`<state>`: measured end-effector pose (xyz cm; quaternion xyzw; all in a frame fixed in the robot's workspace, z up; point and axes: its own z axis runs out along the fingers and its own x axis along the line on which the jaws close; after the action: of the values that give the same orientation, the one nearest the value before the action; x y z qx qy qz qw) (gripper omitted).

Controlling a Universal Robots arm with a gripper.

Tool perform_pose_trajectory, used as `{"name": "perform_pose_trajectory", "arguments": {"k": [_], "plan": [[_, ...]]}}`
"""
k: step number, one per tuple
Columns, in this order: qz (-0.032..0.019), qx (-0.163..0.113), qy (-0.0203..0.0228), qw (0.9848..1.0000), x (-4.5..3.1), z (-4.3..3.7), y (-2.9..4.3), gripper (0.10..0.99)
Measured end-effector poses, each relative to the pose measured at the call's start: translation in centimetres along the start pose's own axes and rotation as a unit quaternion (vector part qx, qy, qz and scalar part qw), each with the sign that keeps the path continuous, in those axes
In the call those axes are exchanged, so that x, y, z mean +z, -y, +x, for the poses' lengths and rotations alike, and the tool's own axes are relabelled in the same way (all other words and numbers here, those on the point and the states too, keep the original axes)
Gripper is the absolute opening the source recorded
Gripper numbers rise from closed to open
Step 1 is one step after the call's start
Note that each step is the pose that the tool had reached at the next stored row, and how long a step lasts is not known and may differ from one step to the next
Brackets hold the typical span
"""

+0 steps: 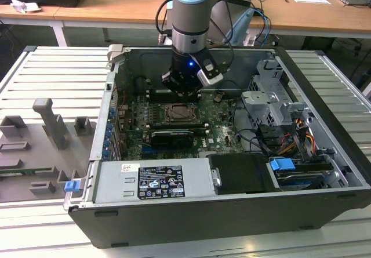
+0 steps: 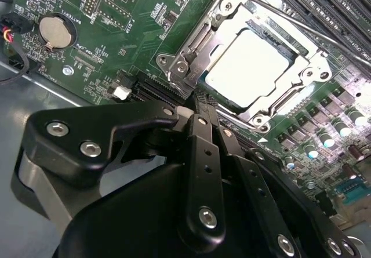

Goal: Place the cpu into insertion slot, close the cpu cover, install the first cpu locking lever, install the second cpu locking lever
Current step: 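Install the second cpu locking lever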

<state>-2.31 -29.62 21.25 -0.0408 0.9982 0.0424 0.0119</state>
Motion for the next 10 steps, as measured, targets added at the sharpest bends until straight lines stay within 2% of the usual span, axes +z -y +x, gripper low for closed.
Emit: {"name": "perform_pose_trajectory", "arguments": {"k": [4, 7, 10], "plan": [[0.0000, 0.000, 0.0000, 1.0000, -0.02, 0.02, 0.23, 0.106], [0.0000, 0.000, 0.0000, 1.0000, -0.09, 0.08, 1.01, 0.106], [0.0000, 0.000, 0.0000, 1.0000, -0.11, 0.10, 1.27, 0.106]]}}
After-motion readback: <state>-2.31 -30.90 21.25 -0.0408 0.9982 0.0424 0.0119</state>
